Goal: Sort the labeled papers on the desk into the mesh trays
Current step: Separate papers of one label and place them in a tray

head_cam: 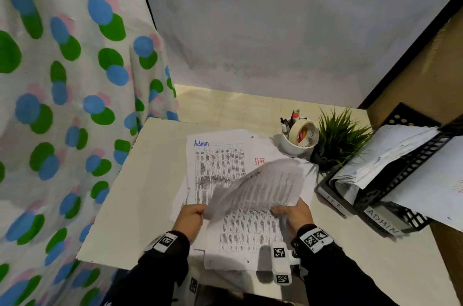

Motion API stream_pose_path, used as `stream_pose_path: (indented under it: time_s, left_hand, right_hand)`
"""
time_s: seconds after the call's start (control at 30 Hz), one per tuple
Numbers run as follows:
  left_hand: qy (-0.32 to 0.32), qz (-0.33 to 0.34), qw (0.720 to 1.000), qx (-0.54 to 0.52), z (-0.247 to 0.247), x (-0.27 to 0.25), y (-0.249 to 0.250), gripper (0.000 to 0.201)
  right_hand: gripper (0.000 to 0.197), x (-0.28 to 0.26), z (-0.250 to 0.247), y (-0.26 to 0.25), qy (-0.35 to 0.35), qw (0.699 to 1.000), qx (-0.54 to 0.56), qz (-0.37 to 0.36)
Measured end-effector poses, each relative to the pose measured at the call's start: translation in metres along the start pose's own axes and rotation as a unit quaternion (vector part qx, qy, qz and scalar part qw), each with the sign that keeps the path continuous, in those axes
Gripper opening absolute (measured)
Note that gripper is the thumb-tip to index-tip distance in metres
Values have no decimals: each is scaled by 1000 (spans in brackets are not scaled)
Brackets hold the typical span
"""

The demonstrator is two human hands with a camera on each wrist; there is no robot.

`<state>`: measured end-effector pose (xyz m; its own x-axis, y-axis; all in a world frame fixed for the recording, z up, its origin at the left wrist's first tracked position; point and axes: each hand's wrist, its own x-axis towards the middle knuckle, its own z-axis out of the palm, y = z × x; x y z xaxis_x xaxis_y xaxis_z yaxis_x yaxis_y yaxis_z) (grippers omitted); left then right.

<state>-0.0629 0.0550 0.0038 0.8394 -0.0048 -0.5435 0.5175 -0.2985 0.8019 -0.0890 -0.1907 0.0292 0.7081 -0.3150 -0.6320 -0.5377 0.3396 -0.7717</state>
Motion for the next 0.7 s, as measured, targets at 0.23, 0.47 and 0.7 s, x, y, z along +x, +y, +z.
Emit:
stream_pose_path:
  time_s: [0.23,0.47,0.7]
  left_hand:
    - [204,-75,976,-15,-19,40,9,34]
    - [168,-79,980,68,-11,61,31,42]
    - [205,6,972,113,-15,59,33,11]
  right_hand:
    - [39,-16,-11,-9,11,997,62,50]
    - [34,-4,-7,3,36,995,-38,83]
    - [30,-11,-10,-4,31,996,-42,71]
